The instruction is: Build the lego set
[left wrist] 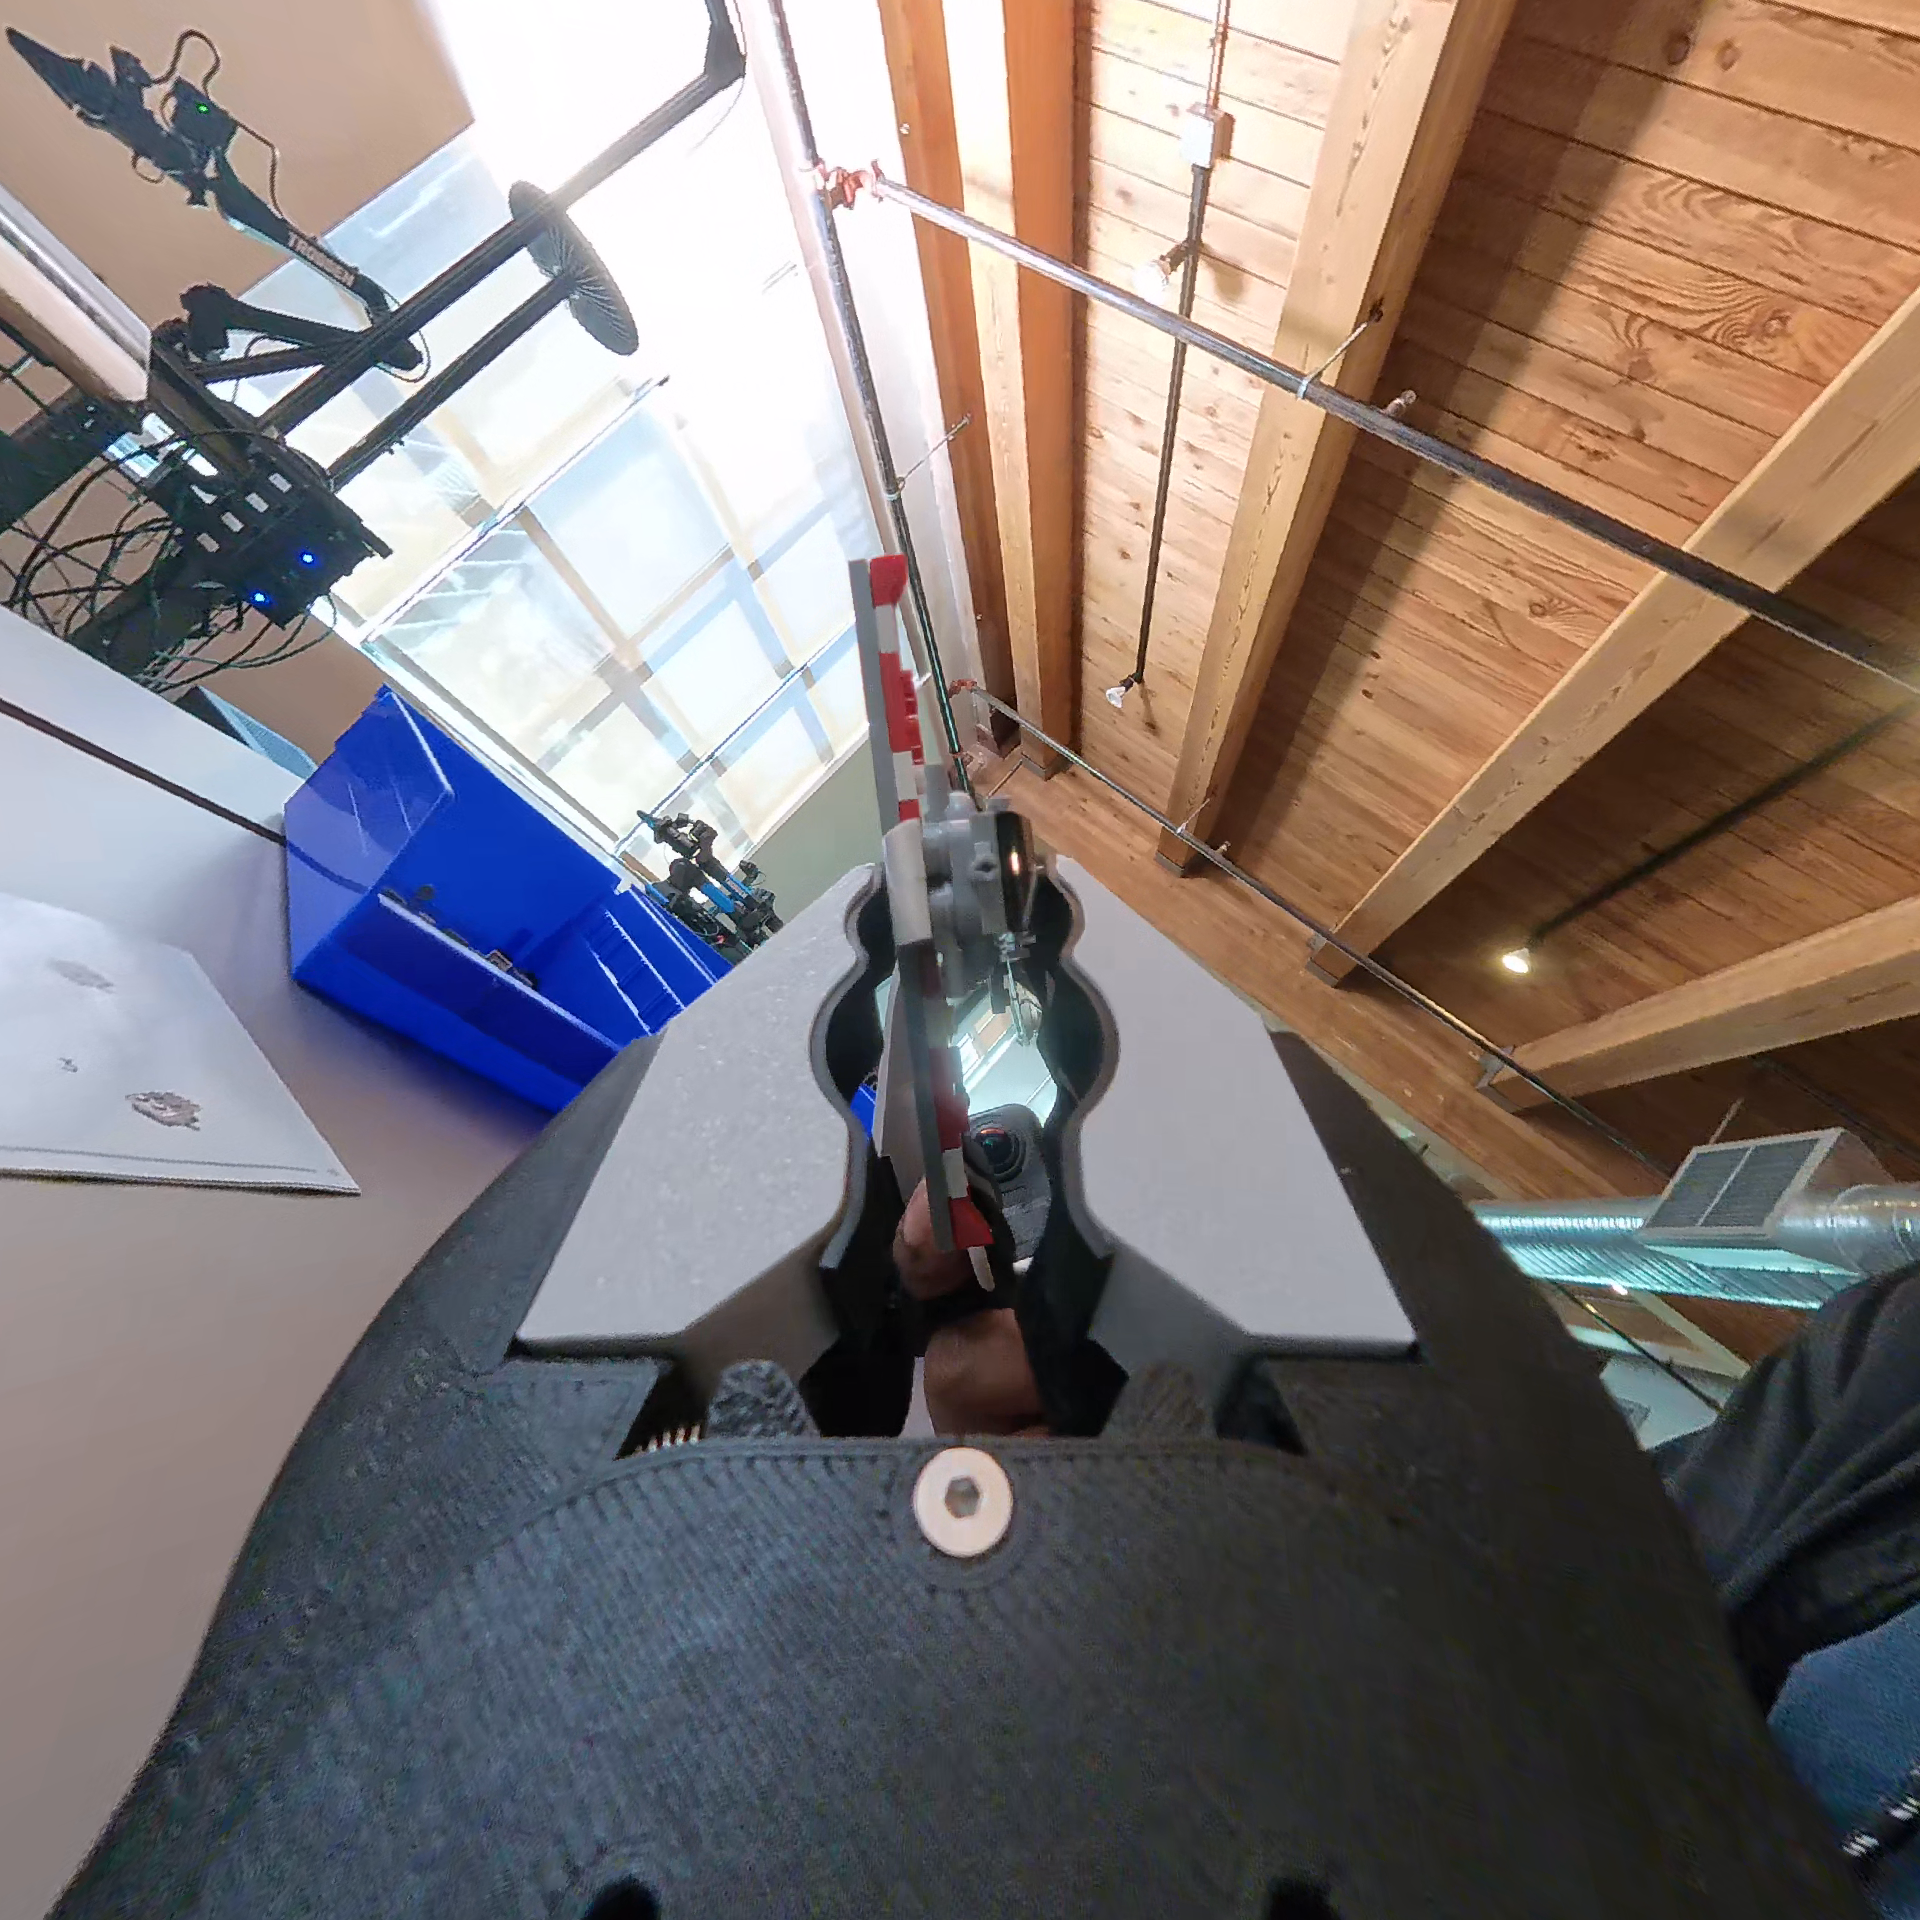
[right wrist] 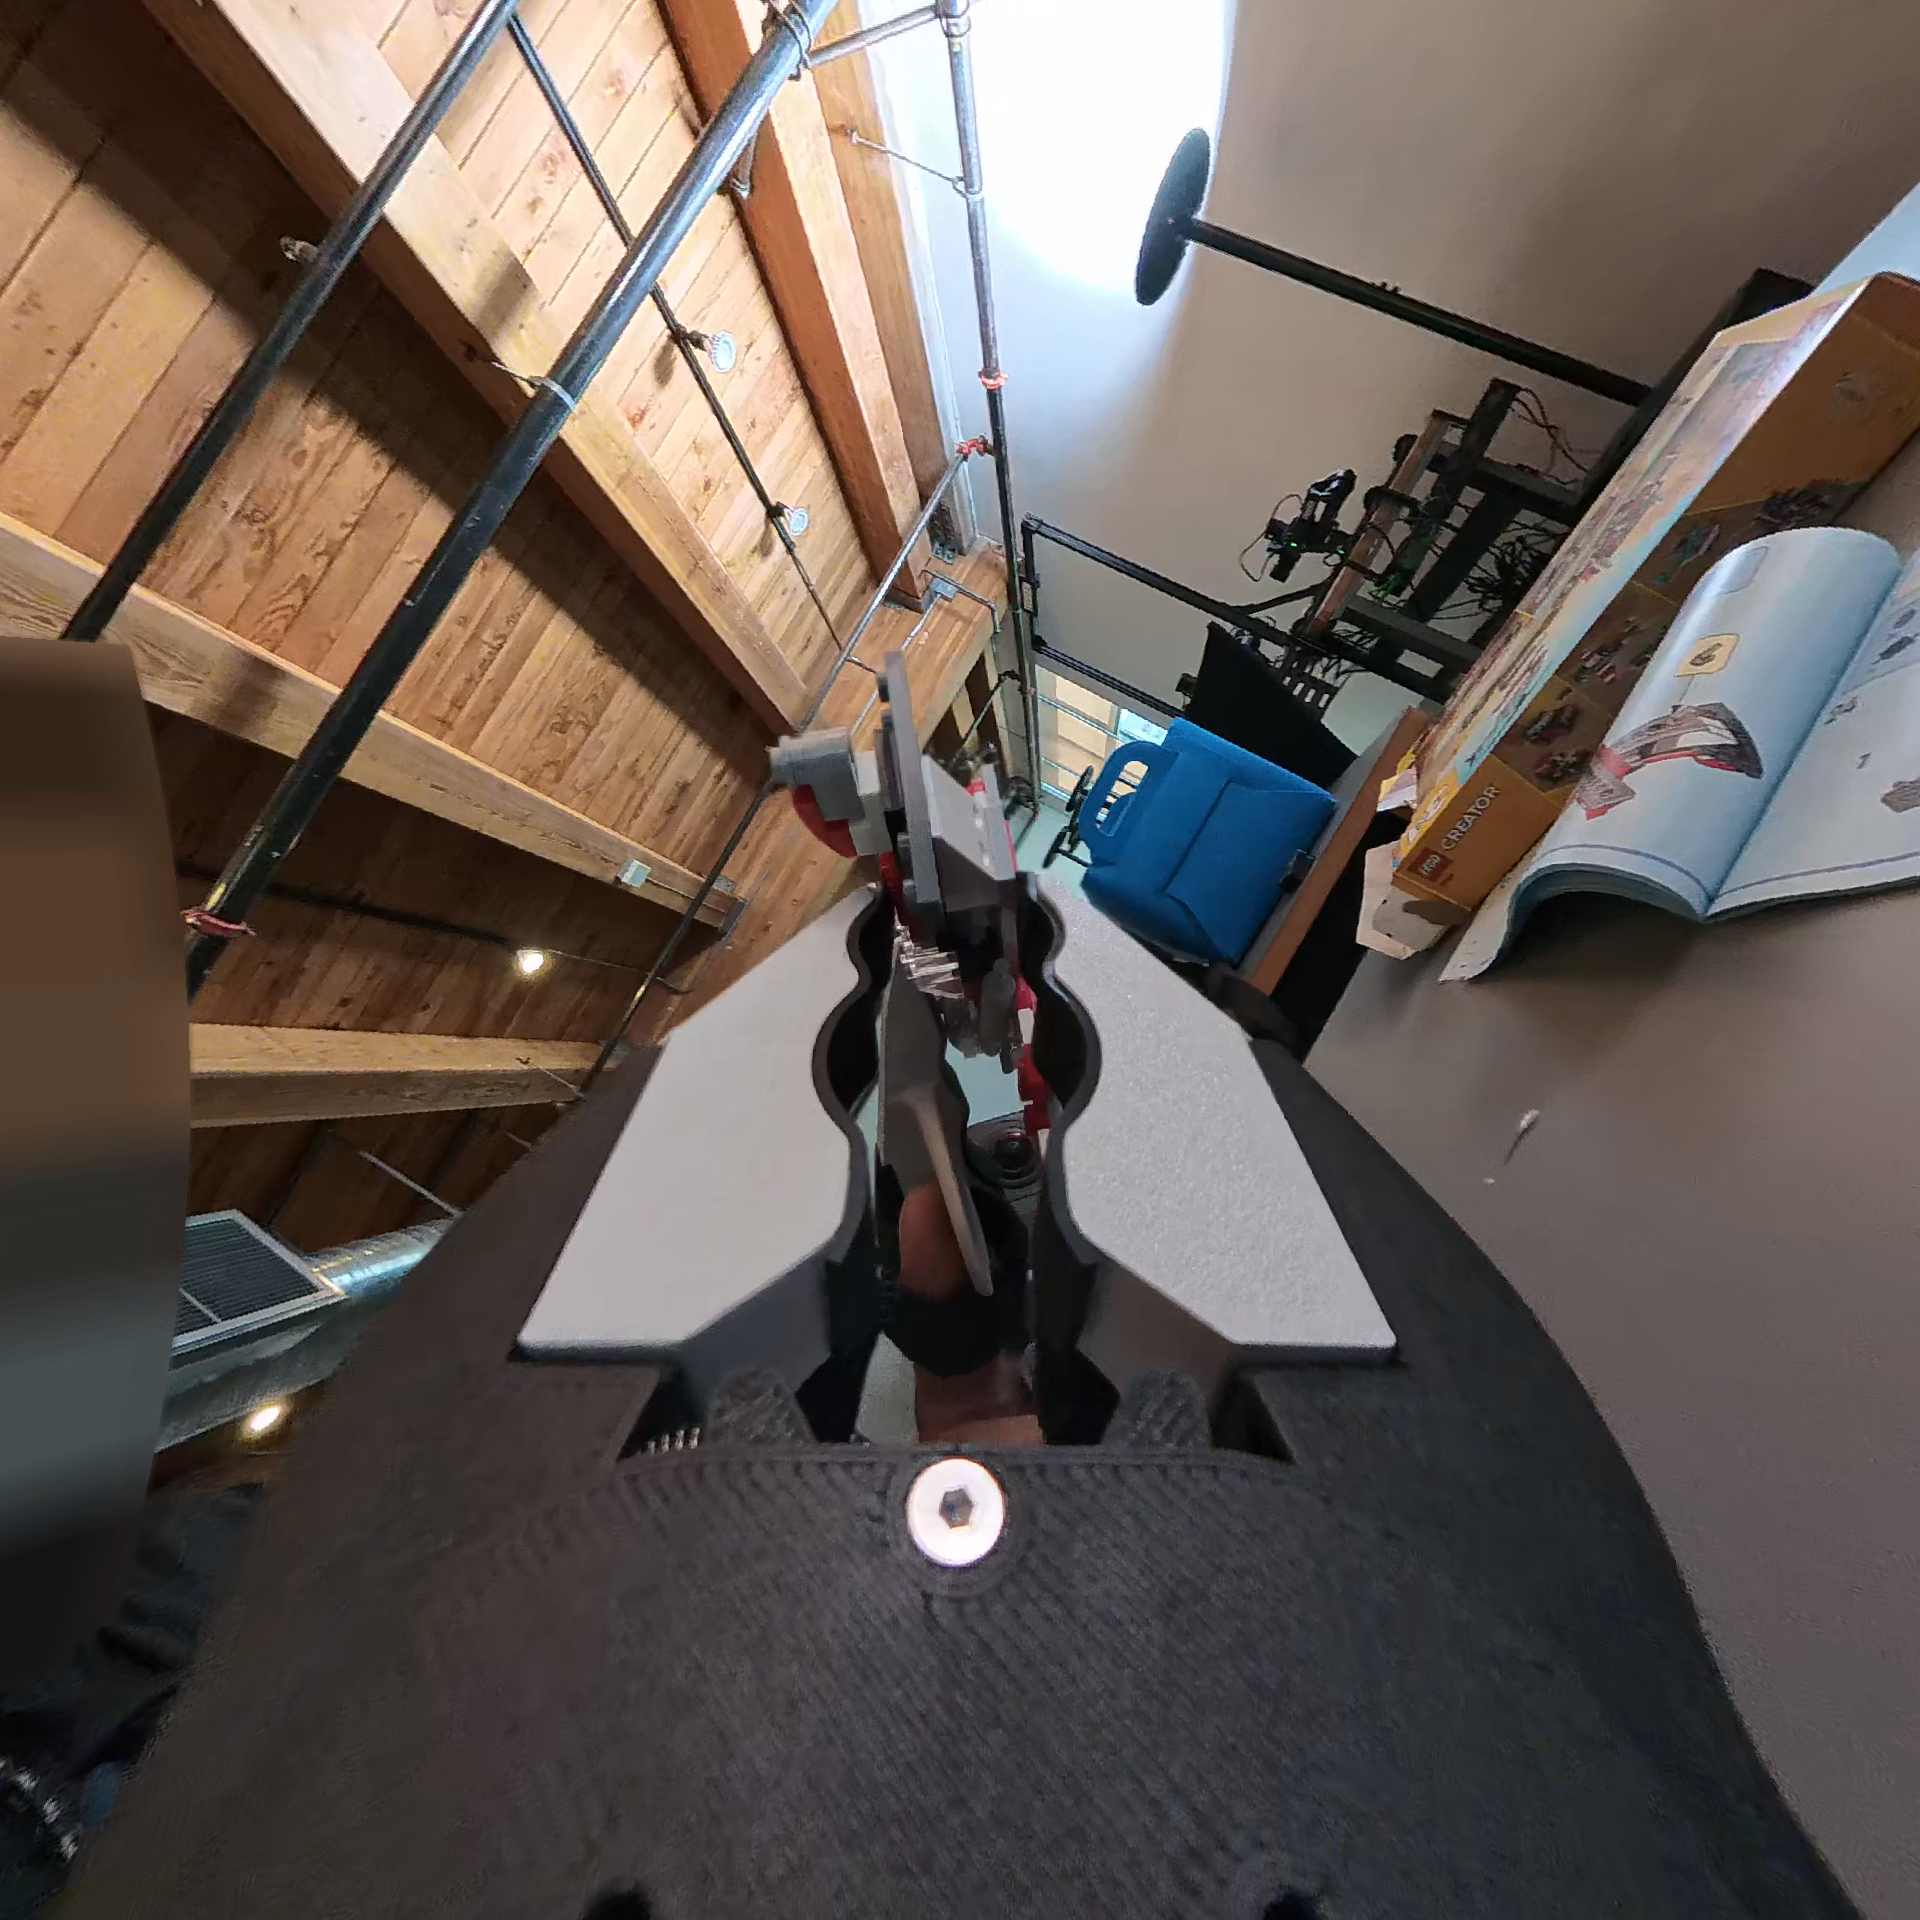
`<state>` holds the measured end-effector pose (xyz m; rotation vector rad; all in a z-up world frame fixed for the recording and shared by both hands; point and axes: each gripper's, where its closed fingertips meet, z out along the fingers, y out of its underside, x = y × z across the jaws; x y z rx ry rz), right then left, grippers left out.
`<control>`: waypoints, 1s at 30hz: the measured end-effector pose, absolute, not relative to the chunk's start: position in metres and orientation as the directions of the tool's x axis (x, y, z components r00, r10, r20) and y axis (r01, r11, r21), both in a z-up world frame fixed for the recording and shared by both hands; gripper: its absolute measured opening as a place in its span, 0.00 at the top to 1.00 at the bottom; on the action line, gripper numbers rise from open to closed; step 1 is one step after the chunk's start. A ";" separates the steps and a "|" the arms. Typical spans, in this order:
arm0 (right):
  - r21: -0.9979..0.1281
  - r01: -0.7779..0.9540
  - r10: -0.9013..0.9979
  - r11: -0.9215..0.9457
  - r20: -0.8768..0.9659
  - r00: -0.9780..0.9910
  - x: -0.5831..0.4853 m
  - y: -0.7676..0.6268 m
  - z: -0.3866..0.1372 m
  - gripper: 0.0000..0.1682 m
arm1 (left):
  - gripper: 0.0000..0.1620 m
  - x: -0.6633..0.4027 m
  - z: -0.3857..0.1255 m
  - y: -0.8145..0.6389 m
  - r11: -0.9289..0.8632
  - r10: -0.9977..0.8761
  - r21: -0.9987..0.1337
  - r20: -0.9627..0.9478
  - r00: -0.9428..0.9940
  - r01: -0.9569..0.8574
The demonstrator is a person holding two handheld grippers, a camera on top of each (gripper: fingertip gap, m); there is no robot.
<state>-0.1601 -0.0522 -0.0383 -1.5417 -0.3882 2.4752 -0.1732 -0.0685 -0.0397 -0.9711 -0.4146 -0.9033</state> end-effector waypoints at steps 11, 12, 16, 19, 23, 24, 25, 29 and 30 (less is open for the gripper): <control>-0.334 -0.041 0.311 -0.941 -0.813 -0.492 -0.154 -0.057 -0.029 0.86 | 0.83 -0.166 -0.031 -0.074 0.276 -0.501 -0.561 0.609 0.614 0.781; -0.342 -0.042 0.317 -0.939 -0.812 -0.490 -0.154 -0.057 -0.028 0.86 | 0.83 -0.166 -0.030 -0.074 0.277 -0.502 -0.561 0.607 0.615 0.780; -0.365 -0.050 0.344 -0.930 -0.811 -0.472 -0.154 -0.056 -0.029 0.87 | 0.83 -0.166 -0.031 -0.074 0.276 -0.507 -0.558 0.607 0.612 0.782; -0.369 -0.054 0.350 -0.928 -0.812 -0.467 -0.154 -0.056 -0.029 0.87 | 0.83 -0.166 -0.031 -0.074 0.277 -0.508 -0.557 0.607 0.611 0.783; -0.351 -0.060 0.336 -0.934 -0.814 -0.474 -0.154 -0.056 -0.027 0.86 | 0.83 -0.165 -0.030 -0.074 0.282 -0.513 -0.555 0.602 0.612 0.782; -0.345 -0.063 0.332 -0.937 -0.814 -0.477 -0.154 -0.056 -0.027 0.86 | 0.83 -0.165 -0.030 -0.074 0.283 -0.514 -0.556 0.600 0.613 0.781; -0.337 -0.063 0.324 -0.940 -0.813 -0.484 -0.154 -0.057 -0.026 0.86 | 0.83 -0.165 -0.029 -0.075 0.284 -0.516 -0.557 0.597 0.615 0.780; -0.310 -0.053 0.293 -0.949 -0.810 -0.508 -0.155 -0.058 -0.025 0.86 | 0.83 -0.165 -0.029 -0.075 0.286 -0.523 -0.552 0.595 0.610 0.784; -0.304 -0.052 0.287 -0.951 -0.810 -0.511 -0.155 -0.058 -0.025 0.86 | 0.83 -0.165 -0.029 -0.075 0.287 -0.523 -0.551 0.595 0.610 0.784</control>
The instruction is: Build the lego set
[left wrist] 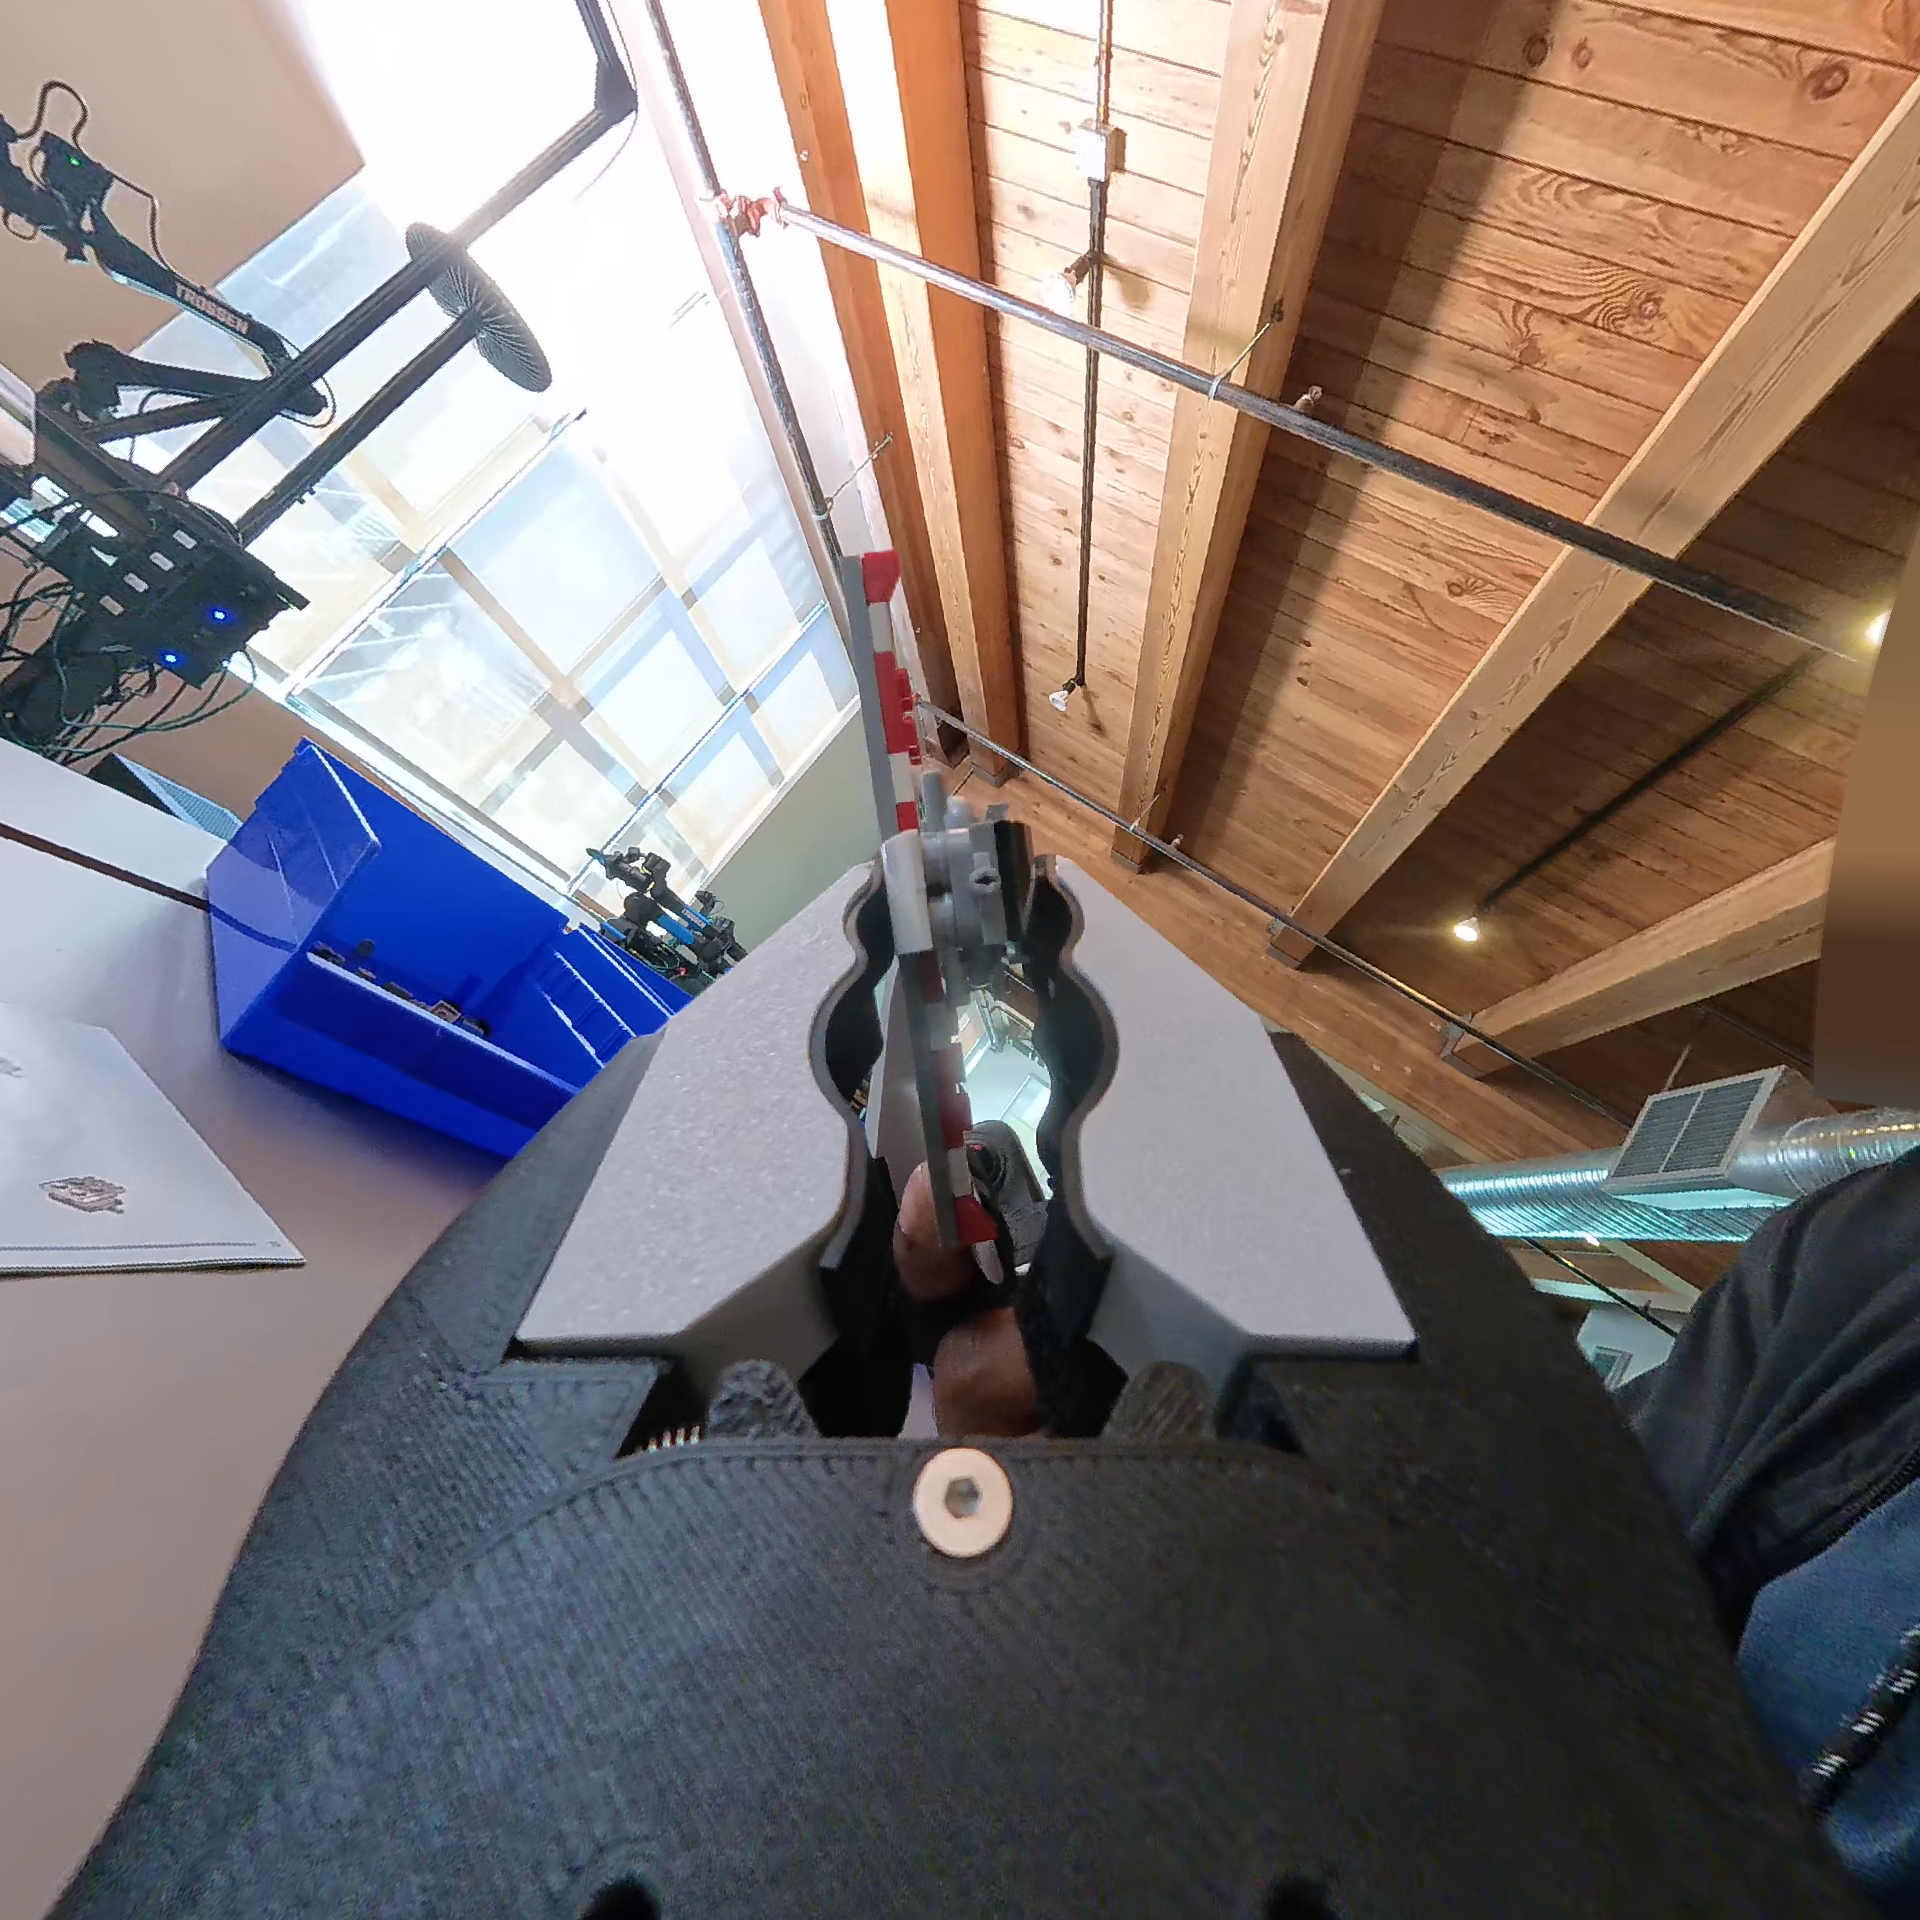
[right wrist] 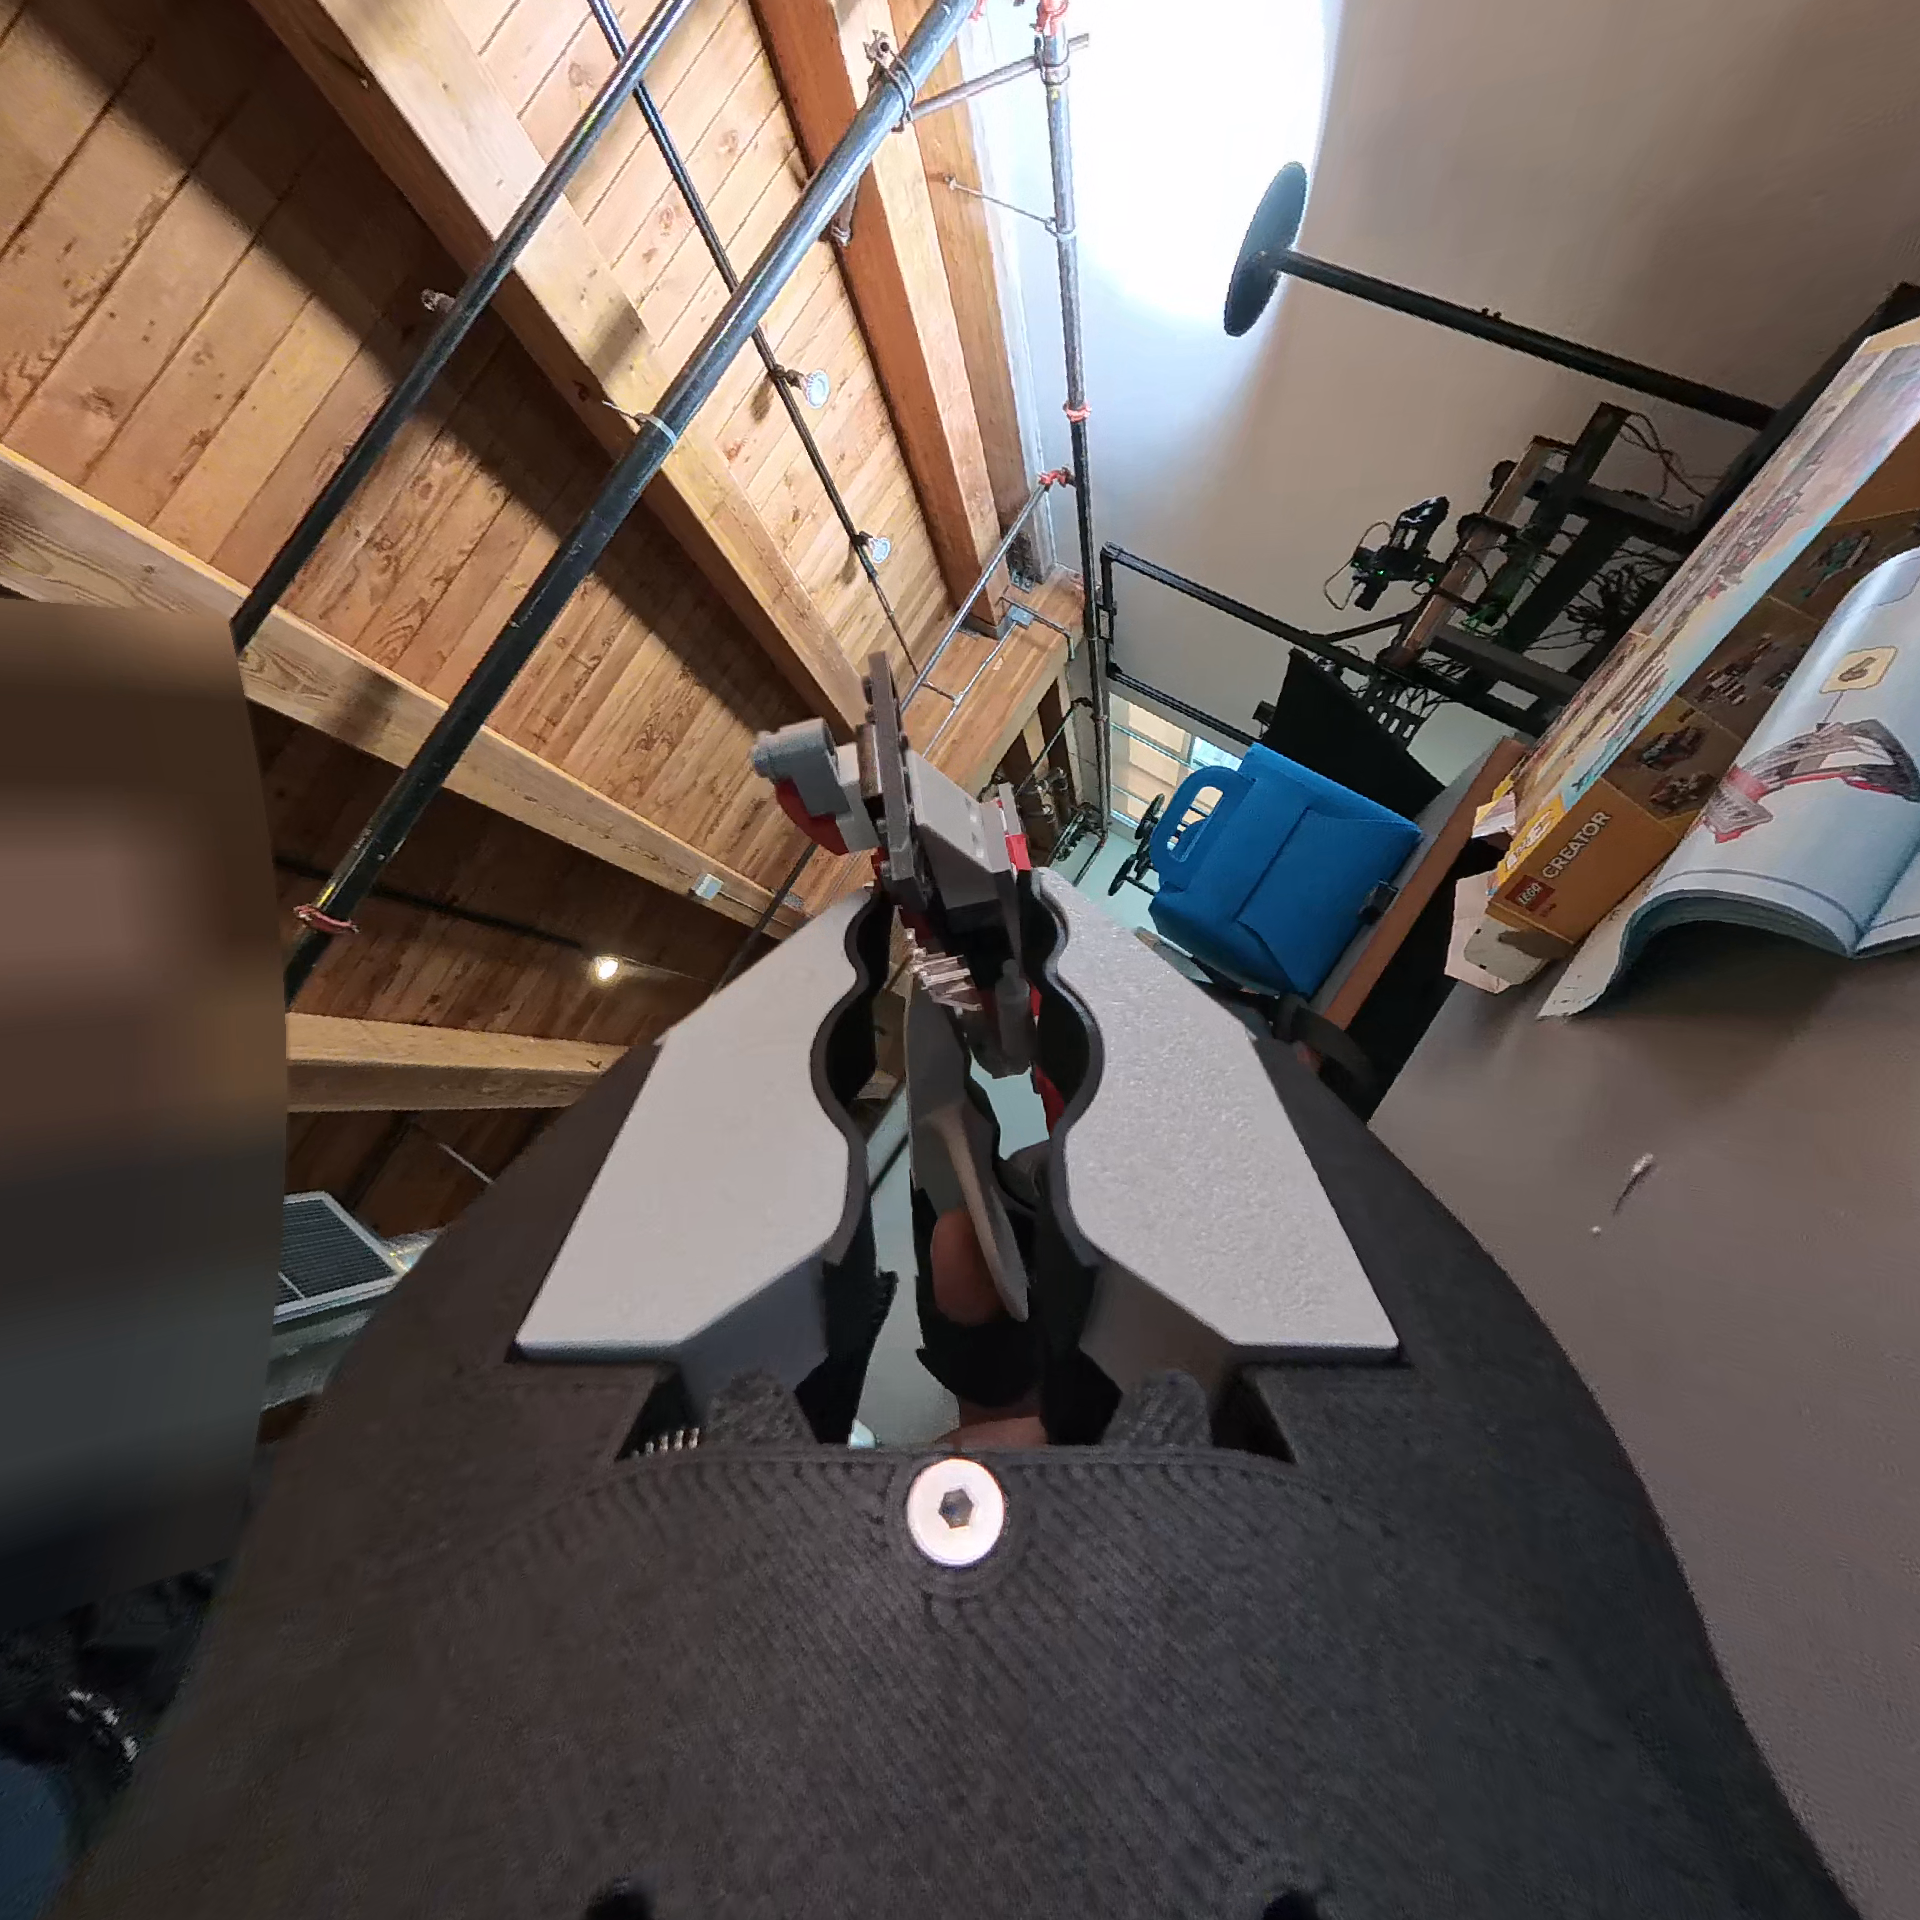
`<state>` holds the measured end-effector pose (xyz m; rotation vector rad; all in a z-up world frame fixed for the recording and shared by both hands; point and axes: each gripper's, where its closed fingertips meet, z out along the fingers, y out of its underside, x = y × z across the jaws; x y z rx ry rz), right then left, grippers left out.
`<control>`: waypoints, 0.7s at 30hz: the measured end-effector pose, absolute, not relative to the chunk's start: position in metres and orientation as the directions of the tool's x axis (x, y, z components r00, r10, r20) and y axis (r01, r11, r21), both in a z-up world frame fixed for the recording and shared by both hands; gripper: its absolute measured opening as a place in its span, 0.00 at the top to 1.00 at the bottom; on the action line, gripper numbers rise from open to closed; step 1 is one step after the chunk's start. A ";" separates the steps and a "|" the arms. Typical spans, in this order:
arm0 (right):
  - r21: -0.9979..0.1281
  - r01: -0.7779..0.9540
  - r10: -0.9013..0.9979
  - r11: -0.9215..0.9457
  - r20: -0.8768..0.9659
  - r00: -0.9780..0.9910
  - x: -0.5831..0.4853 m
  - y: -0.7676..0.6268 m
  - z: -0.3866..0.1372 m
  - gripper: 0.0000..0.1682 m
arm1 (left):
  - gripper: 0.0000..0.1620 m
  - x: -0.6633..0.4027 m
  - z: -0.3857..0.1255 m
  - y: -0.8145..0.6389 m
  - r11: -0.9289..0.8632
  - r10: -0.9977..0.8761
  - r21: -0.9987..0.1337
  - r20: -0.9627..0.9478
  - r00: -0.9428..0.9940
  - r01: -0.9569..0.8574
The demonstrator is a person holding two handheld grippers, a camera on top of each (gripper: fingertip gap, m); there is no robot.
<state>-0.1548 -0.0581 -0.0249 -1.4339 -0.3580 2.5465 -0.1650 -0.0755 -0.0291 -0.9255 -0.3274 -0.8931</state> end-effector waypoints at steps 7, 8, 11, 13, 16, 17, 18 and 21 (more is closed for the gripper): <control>-0.302 -0.050 0.283 -0.952 -0.807 -0.519 -0.158 -0.060 -0.023 0.86 | 0.83 -0.166 -0.027 -0.077 0.297 -0.534 -0.543 0.588 0.608 0.786; -0.312 -0.054 0.293 -0.949 -0.802 -0.520 -0.158 -0.060 -0.022 0.86 | 0.83 -0.166 -0.027 -0.078 0.295 -0.540 -0.539 0.587 0.603 0.789; -0.339 -0.062 0.320 -0.939 -0.792 -0.521 -0.158 -0.060 -0.021 0.86 | 0.82 -0.164 -0.026 -0.078 0.273 -0.570 -0.524 0.588 0.575 0.807; -0.353 -0.066 0.334 -0.933 -0.788 -0.517 -0.158 -0.060 -0.021 0.86 | 0.82 -0.164 -0.026 -0.077 0.249 -0.588 -0.522 0.588 0.555 0.816; -0.355 -0.071 0.339 -0.932 -0.786 -0.517 -0.158 -0.056 -0.022 0.86 | 0.80 -0.161 -0.027 -0.078 0.196 -0.616 -0.534 0.585 0.527 0.823; -0.362 -0.076 0.347 -0.929 -0.782 -0.519 -0.157 -0.054 -0.022 0.86 | 0.79 -0.161 -0.027 -0.078 0.181 -0.621 -0.539 0.586 0.521 0.823; -0.372 -0.083 0.358 -0.925 -0.774 -0.522 -0.156 -0.052 -0.021 0.87 | 0.75 -0.162 -0.028 -0.078 0.170 -0.620 -0.541 0.591 0.517 0.823; -0.415 -0.100 0.402 -0.905 -0.752 -0.522 -0.155 -0.047 -0.015 0.87 | 0.73 -0.170 -0.030 -0.081 0.158 -0.610 -0.543 0.603 0.514 0.825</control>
